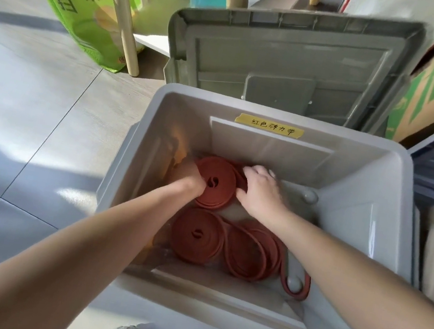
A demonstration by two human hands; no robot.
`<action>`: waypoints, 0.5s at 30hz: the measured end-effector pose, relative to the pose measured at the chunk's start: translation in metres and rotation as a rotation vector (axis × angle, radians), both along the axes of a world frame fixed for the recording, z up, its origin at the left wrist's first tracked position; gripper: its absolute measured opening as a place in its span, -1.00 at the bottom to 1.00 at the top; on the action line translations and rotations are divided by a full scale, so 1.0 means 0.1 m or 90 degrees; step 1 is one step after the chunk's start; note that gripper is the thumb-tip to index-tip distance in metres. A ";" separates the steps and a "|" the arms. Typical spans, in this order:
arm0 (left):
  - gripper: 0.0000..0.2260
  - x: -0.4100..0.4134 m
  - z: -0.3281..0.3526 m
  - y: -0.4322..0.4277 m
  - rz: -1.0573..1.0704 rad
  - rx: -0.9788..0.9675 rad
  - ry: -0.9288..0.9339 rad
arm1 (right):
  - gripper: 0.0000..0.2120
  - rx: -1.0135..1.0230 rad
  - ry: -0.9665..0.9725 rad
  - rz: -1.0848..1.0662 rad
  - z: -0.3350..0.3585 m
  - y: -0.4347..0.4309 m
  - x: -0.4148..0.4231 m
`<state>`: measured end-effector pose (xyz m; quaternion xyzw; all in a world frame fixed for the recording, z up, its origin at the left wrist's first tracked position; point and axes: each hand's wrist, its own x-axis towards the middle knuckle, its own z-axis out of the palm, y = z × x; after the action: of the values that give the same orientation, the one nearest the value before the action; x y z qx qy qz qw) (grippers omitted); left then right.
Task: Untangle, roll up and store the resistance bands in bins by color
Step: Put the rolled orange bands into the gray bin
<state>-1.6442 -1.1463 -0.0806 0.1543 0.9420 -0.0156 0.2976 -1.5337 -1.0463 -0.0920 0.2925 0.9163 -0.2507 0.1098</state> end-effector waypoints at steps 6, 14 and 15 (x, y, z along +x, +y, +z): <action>-0.56 0.07 0.02 -0.05 0.030 0.078 0.071 | -0.37 0.064 -0.068 0.126 -0.15 -0.02 0.10; -0.80 0.09 -0.06 -0.04 0.247 0.288 -0.220 | -0.40 0.024 -0.048 0.136 0.02 -0.02 0.11; -0.75 0.10 -0.04 -0.05 0.153 0.264 -0.181 | -0.44 0.054 0.035 0.129 0.06 -0.02 0.11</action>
<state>-1.6346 -1.1513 -0.0850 0.0999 0.8856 0.2343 0.3884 -1.5225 -1.0485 -0.0863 0.1956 0.9536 -0.2071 0.0972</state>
